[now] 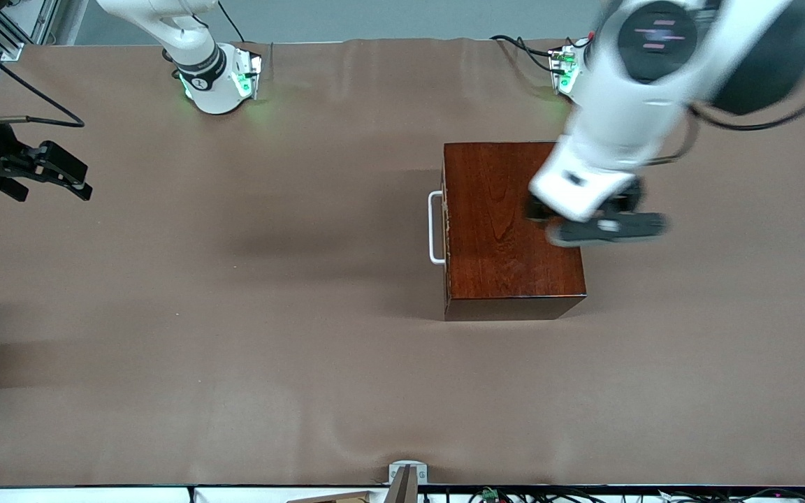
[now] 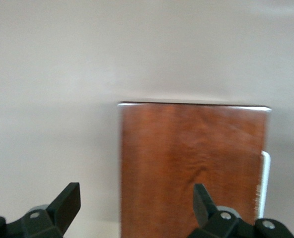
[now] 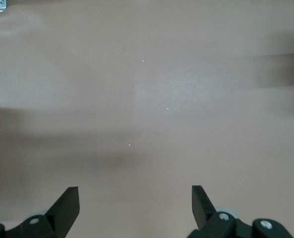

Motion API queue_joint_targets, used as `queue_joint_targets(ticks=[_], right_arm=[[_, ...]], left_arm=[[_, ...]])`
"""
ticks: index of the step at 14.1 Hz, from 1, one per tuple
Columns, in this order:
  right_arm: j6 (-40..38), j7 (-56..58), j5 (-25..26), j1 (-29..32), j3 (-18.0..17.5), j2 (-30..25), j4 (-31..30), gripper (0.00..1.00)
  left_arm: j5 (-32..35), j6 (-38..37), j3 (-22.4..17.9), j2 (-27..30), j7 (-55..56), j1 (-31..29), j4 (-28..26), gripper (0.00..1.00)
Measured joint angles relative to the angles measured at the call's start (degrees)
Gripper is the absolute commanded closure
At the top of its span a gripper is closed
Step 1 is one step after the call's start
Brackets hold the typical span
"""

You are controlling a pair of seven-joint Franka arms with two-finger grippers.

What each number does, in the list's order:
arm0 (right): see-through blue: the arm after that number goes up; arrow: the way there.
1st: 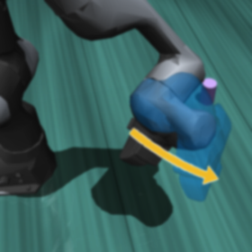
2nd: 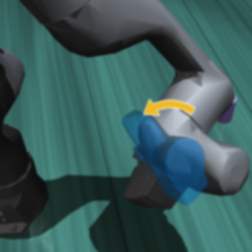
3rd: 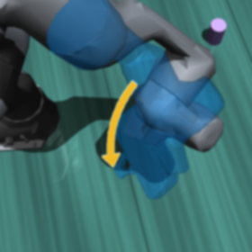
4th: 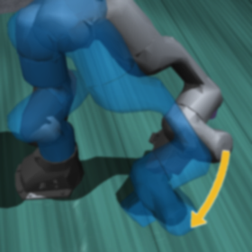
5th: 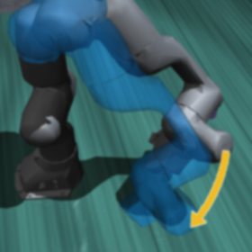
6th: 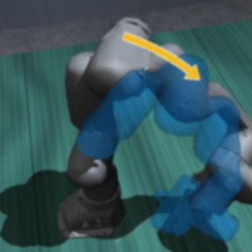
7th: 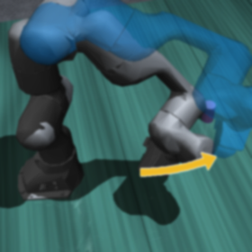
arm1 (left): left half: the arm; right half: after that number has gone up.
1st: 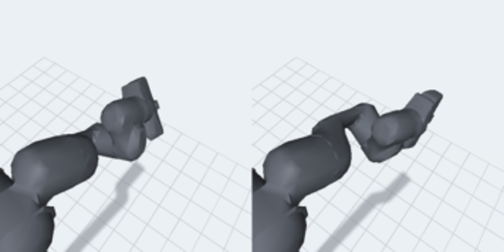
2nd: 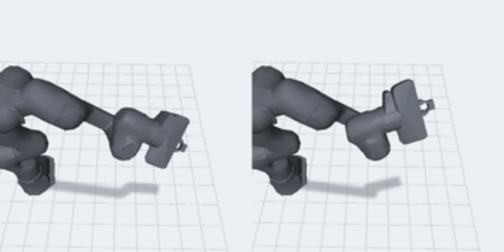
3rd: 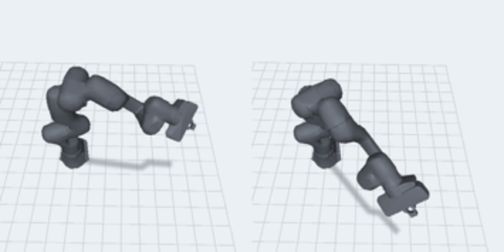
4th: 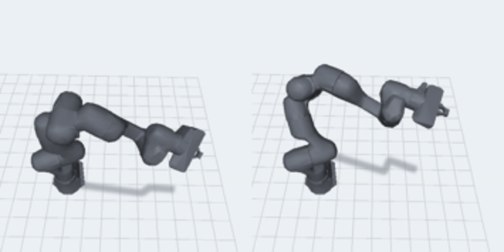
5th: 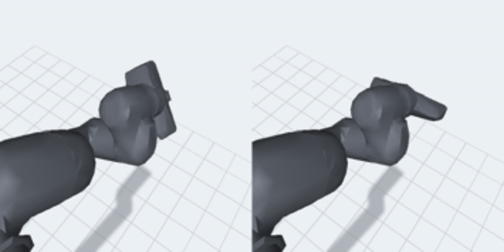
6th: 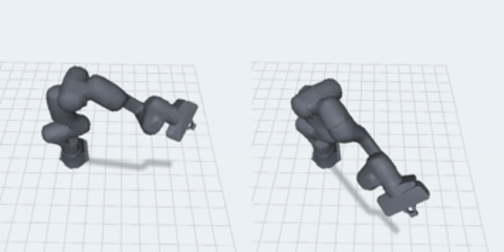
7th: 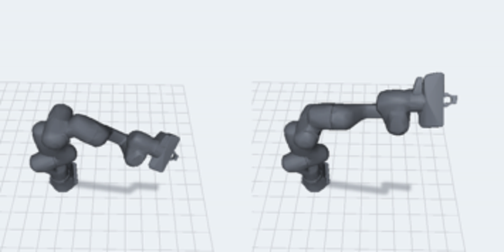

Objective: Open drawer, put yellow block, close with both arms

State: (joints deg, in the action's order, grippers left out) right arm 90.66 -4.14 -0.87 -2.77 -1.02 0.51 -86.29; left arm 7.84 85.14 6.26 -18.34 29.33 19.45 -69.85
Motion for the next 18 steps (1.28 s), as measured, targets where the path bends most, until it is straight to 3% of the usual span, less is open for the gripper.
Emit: queue_joint_targets(ticks=[5,11,18], right_arm=[[-0.6,0.0,0.0,-0.2,0.0,0.0,0.0,0.0],[-0.6,0.0,0.0,-0.7,0.0,0.0,-0.1,0.0],[-0.6,0.0,0.0,-1.2,0.0,0.0,-0.1,0.0]], left_arm=[[-6.1,-2.1,-1.8,4.7,-6.9,-12.9,-4.1,0.0],[-8.2,4.4,-6.8,15.6,-20.5,-15.6,-18.9,0.0],[-8.3,6.4,-6.0,16.6,-22.6,-15.1,-20.6,0.0]])
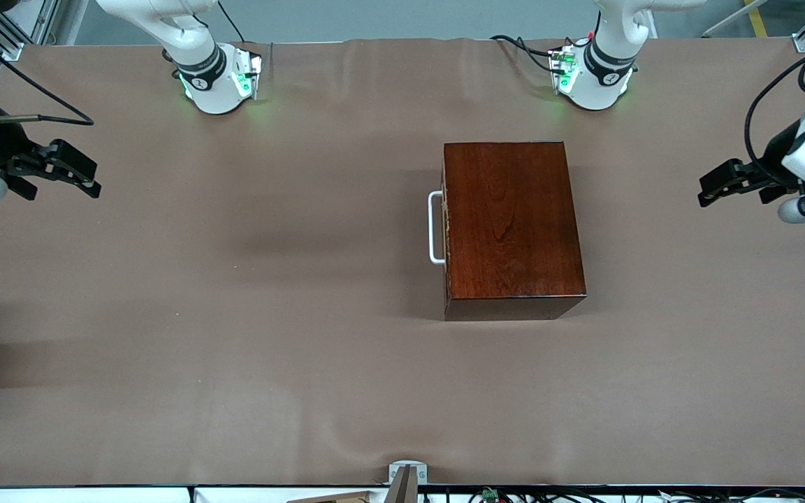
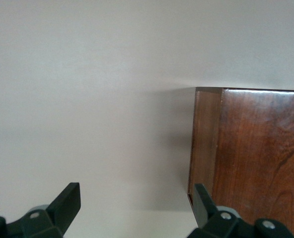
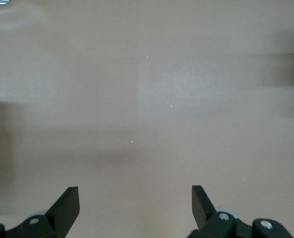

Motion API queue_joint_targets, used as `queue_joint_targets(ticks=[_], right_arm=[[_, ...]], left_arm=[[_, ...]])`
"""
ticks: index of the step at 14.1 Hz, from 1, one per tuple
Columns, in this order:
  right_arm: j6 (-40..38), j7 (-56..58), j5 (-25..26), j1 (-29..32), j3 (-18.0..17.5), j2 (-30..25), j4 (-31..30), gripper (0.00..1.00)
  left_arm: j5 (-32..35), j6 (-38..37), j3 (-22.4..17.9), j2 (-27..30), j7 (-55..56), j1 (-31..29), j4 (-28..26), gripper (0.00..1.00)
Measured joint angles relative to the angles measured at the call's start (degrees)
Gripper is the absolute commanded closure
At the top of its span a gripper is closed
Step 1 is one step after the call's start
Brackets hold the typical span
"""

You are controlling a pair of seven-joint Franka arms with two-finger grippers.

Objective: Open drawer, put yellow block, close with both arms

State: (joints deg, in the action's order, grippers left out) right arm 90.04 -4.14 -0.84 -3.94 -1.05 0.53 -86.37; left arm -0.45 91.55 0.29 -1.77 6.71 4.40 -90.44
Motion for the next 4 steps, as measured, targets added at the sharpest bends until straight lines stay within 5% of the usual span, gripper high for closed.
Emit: queue_joint_targets(ticks=[4], right_arm=[[0.0,0.0,0.0,-0.1,0.0,0.0,0.0,0.0]], left_arm=[[0.0,0.1,0.2,0.0,0.0,-0.2,0.0,0.0]])
